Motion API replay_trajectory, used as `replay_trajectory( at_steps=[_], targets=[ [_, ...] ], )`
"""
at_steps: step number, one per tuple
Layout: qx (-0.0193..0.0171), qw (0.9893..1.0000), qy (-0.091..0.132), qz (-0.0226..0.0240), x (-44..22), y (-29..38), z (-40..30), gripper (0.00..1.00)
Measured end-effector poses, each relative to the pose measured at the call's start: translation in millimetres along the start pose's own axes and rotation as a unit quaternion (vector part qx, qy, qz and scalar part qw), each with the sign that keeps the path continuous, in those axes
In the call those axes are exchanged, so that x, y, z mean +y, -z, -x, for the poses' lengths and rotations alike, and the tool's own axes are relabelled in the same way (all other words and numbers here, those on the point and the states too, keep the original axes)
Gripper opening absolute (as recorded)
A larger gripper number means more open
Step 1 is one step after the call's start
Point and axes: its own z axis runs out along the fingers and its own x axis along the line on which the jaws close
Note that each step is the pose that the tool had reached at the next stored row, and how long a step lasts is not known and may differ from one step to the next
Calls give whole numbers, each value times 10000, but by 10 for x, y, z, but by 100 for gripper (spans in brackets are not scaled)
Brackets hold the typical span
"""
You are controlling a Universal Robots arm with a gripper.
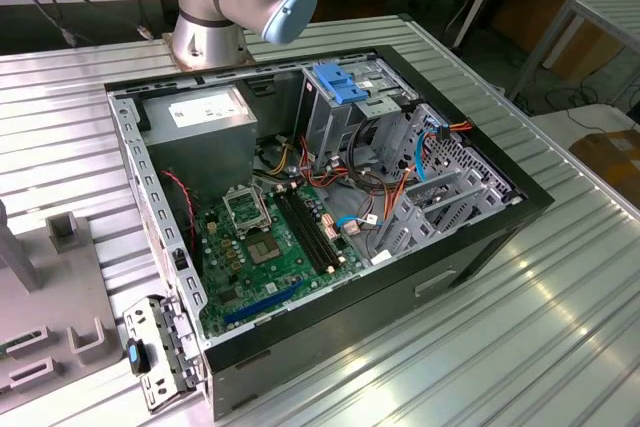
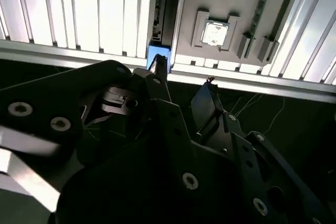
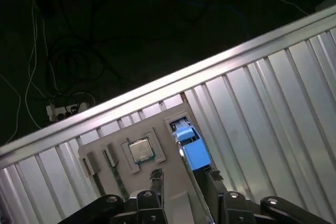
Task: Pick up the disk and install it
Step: 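Pick up the disk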
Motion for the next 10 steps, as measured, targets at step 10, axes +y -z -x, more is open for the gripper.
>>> replay_trajectory(
  at_steps=[10],
  targets=[
    [-3,9954,956,-8,20,-191,59,46]
  ],
)
